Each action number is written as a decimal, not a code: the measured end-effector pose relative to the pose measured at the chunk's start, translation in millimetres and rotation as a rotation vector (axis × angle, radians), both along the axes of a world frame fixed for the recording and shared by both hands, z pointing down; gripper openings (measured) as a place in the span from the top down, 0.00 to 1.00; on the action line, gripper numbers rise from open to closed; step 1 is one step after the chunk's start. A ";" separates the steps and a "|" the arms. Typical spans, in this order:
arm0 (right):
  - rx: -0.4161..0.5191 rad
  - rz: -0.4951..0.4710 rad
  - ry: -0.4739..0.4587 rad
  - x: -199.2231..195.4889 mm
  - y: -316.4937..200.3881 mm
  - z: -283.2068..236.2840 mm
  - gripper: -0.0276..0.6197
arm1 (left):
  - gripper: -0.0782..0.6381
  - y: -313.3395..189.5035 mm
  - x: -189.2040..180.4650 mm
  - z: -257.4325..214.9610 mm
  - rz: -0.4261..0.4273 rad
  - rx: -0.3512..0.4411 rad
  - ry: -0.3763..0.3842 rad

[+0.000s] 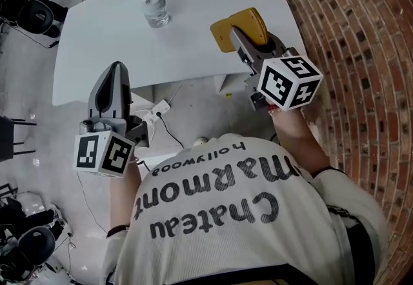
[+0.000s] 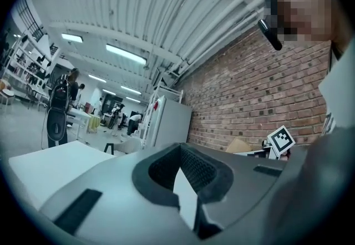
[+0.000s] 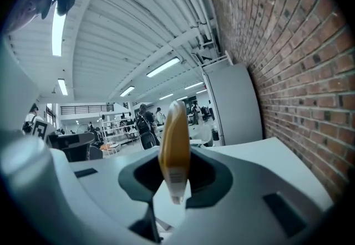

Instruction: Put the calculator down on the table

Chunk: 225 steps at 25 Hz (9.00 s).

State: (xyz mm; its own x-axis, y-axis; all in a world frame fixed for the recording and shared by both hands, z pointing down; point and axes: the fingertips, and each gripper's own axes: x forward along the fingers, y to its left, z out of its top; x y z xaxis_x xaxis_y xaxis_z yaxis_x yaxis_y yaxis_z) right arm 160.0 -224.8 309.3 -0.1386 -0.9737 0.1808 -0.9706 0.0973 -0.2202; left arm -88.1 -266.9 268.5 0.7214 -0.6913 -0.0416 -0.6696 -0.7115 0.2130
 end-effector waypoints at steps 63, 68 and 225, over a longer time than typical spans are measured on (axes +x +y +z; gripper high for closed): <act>-0.437 -0.471 0.495 -64.2 -185.3 227.7 0.78 | 0.89 -81.4 -92.9 42.1 -0.541 -0.152 -0.033; -0.398 -0.522 0.627 -82.3 -182.2 230.1 0.77 | 0.89 -71.0 -102.8 42.4 -0.566 -0.153 -0.029; -0.037 -0.257 -0.421 -35.3 63.7 30.5 0.97 | 0.89 121.9 19.8 57.1 -0.130 -0.194 0.068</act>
State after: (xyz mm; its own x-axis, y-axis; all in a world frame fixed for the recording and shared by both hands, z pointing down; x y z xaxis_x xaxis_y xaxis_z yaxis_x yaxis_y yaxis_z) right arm 124.7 -161.1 339.8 -0.4418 -0.8925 0.0910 -0.7421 0.3066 -0.5961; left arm -68.3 -145.0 325.6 0.6261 -0.7778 0.0553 -0.7321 -0.5619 0.3852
